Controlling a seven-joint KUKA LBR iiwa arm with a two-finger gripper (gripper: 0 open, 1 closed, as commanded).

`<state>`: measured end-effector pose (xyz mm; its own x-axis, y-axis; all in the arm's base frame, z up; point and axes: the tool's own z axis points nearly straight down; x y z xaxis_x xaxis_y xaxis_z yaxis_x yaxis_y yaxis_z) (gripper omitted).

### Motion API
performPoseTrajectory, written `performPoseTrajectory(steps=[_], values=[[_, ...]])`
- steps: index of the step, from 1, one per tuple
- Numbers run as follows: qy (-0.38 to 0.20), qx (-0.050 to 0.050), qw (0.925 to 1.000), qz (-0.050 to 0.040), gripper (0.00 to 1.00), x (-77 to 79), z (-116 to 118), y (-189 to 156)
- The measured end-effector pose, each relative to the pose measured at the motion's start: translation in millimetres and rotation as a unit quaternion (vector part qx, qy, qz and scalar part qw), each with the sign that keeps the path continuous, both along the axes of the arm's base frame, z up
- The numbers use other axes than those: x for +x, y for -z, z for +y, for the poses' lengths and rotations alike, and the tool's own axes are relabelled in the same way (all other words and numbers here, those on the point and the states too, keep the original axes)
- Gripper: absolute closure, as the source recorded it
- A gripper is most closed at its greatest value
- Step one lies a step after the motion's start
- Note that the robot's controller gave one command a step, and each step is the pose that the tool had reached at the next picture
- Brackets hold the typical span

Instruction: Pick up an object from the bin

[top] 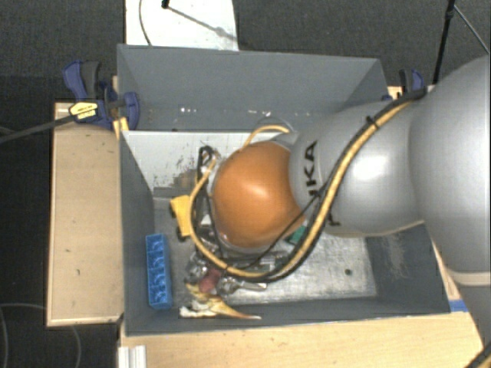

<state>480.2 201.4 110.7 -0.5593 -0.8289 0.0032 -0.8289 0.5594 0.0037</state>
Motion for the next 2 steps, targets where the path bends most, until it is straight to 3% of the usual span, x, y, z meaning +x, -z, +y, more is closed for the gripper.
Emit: performPoseTrajectory(steps=[2], values=[[0.002, 0.002, 1.0, -0.0054, 1.0, 2.4, 1, -32]])
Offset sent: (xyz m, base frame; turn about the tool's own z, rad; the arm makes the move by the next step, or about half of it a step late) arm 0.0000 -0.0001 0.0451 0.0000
